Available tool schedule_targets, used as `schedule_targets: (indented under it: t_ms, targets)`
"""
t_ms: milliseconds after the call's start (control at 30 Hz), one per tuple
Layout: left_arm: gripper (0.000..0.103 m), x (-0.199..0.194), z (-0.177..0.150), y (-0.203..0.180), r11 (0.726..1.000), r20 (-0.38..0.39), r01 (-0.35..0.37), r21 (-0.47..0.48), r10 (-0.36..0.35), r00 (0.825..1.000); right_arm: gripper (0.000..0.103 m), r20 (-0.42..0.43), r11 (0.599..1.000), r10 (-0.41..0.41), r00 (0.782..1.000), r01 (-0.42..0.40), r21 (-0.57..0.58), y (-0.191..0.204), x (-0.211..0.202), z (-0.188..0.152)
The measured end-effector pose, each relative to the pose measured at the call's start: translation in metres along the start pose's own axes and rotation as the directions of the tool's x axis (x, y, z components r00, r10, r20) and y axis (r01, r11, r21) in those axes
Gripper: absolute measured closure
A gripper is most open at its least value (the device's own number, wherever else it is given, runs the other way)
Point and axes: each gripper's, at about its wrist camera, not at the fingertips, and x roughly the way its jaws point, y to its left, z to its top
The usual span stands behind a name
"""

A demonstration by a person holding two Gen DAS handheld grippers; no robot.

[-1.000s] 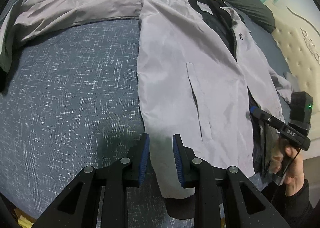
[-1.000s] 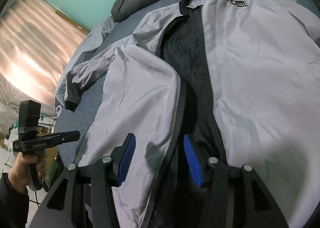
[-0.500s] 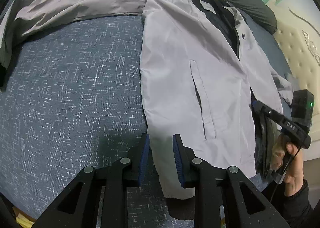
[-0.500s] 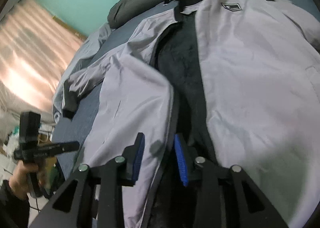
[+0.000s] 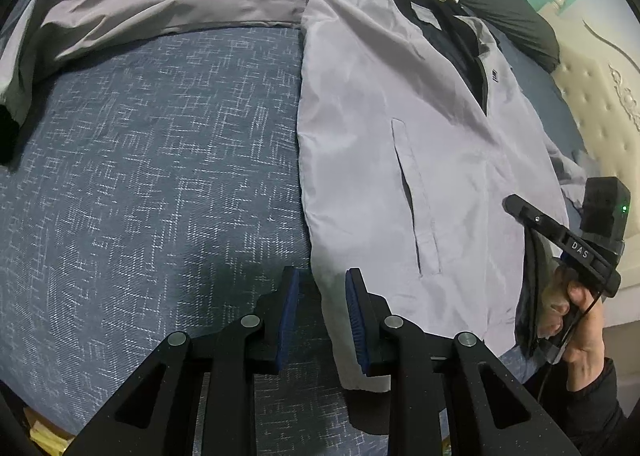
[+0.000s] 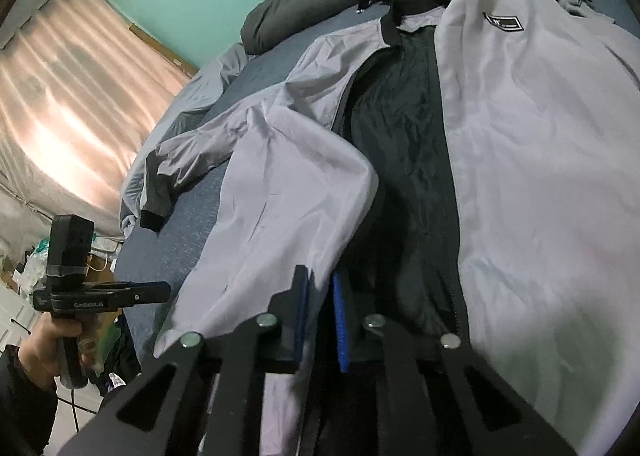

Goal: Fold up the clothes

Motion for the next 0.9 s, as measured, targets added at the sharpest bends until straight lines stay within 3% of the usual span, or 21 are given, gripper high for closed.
schedule_targets:
  t_ms: [333, 467, 767, 867, 900]
  targets:
    - [0.076, -0.007, -0.006, 0.002, 1.0, -0.006, 0.019, 0.008, -0.019, 1.0, 0.099, 0.076, 1.0, -0.025, 0.997, 0.024, 0.006, -0.008, -0.033, 0.01]
    - [0.067, -0.006, -0.005, -0.005, 0.999, -0.01, 0.047, 0.014, -0.047, 0.999, 0.099, 0.063, 0.998, -0.042, 0.997, 0.04, 0.04, -0.019, -0.03, 0.009]
    - [0.065, 0.015, -0.001, -0.018, 0.997, -0.044, 0.073, 0.018, -0.072, 0.996, 0.1, 0.044, 0.999, -0.012, 0.999, 0.01, 0.036, -0.017, -0.023, 0.006]
    - [0.066, 0.024, -0.002, -0.018, 0.997, -0.061, 0.081, 0.015, -0.08, 0.995, 0.1, 0.036, 0.998, 0.01, 0.999, -0.012, 0.057, -0.02, -0.02, 0.006]
    - [0.075, 0.027, -0.003, -0.018, 0.997, -0.069, 0.081, 0.017, -0.08, 0.994, 0.1, 0.03, 0.998, 0.017, 0.999, -0.019, 0.06, -0.02, -0.018, 0.005]
